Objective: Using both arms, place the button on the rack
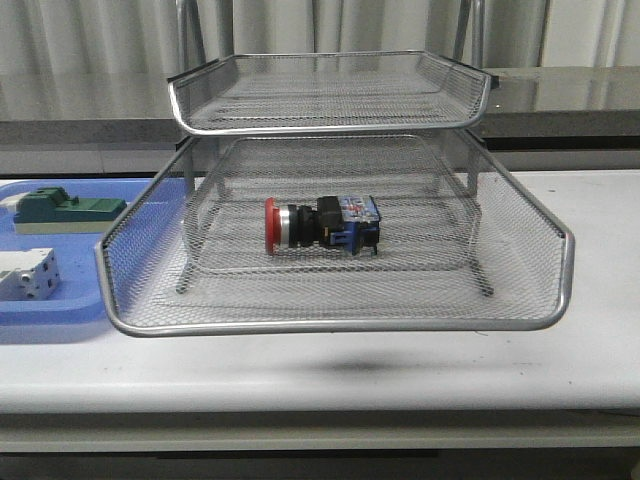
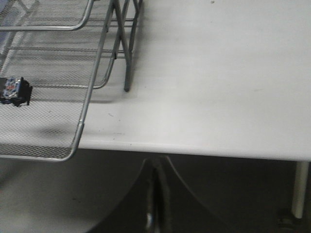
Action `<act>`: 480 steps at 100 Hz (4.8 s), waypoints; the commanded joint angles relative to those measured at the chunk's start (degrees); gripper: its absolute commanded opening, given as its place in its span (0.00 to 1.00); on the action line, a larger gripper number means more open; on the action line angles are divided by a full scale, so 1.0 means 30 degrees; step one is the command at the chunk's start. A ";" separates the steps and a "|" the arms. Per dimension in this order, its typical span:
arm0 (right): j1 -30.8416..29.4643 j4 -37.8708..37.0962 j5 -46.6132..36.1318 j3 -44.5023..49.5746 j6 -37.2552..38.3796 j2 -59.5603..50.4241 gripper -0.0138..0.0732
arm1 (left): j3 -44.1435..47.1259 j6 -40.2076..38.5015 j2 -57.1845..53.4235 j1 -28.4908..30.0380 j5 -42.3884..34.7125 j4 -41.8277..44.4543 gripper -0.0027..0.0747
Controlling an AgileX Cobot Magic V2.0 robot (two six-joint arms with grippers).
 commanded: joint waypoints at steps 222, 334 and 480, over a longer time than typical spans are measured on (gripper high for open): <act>0.8896 0.6451 -1.0143 0.1887 -0.0727 1.5258 0.04 | -0.0506 -0.0122 0.0166 0.0023 -0.1551 -0.0333 0.01; 0.7036 0.5147 -1.4831 -0.1510 -0.0727 2.0044 0.04 | -0.0506 -0.0122 0.0166 0.0023 -0.1551 -0.0333 0.01; 0.5921 0.2357 -1.2113 -0.3253 -0.0727 1.6707 0.04 | -0.0506 -0.0122 0.0201 0.0023 -0.1551 -0.0333 0.01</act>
